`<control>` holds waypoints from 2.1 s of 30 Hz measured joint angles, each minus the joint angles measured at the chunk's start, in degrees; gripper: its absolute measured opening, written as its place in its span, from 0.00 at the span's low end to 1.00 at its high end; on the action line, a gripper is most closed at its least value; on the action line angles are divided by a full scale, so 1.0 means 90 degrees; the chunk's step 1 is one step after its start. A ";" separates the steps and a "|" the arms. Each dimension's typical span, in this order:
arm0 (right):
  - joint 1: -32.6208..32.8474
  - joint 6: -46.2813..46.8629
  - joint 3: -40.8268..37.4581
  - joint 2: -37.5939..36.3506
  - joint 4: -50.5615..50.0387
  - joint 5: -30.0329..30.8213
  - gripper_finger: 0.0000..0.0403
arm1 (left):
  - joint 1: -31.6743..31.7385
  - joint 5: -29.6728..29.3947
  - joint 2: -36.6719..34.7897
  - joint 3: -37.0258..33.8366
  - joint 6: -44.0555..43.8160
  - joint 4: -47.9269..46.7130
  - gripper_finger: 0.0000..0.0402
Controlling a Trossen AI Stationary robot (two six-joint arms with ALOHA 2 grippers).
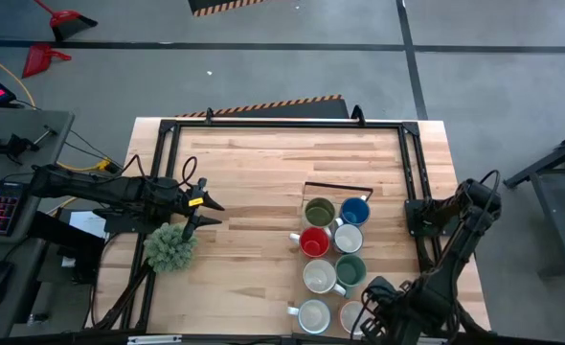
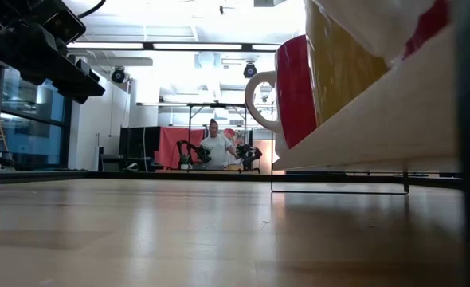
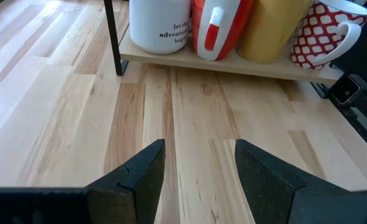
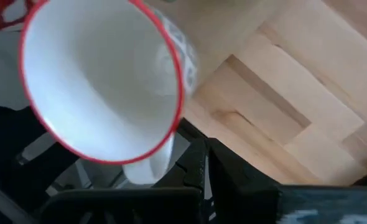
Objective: Place coffee mugs
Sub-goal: Adjust the mugs on the shelf
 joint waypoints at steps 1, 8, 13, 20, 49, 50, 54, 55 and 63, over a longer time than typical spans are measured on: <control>-0.0018 -0.0004 -0.0004 -0.0001 0.0058 0.0003 0.00 | 0.0001 0.0000 0.0000 0.0000 0.0000 0.0000 0.46; -0.0193 -0.0396 -0.0004 0.0084 0.0436 -0.0003 0.00 | 0.0001 0.0002 0.0000 0.0000 0.0000 -0.0002 0.46; -0.0379 -0.0752 -0.0004 0.0130 0.0485 0.0057 0.00 | 0.0001 0.0002 0.0000 0.0000 0.0000 -0.0005 0.46; -0.0493 -0.1044 -0.0004 0.0130 0.0533 -0.0108 0.00 | 0.0000 0.0002 -0.0002 0.0000 -0.0002 -0.0005 0.46; -0.1010 0.1559 -0.0004 0.0120 -0.3013 0.1316 0.00 | 0.0002 0.0002 0.0000 0.0000 -0.0004 -0.0005 0.46; -0.1072 0.1554 -0.0004 0.0120 -0.3011 0.1497 0.00 | 0.0001 0.0002 0.0000 0.0000 -0.0003 -0.0005 0.46; -0.1350 0.1454 -0.0004 0.0120 -0.3013 0.2000 0.00 | 0.0000 0.0002 0.0000 0.0000 -0.0002 -0.0005 0.46; -0.1416 0.1360 -0.0004 0.0120 -0.3013 0.2056 0.00 | 0.0002 0.0002 0.0000 0.0000 -0.0003 -0.0005 0.46; -0.1713 0.0511 -0.0004 0.0120 -0.2740 0.1816 0.00 | 0.0000 0.0002 -0.0002 0.0000 -0.0063 -0.0005 0.46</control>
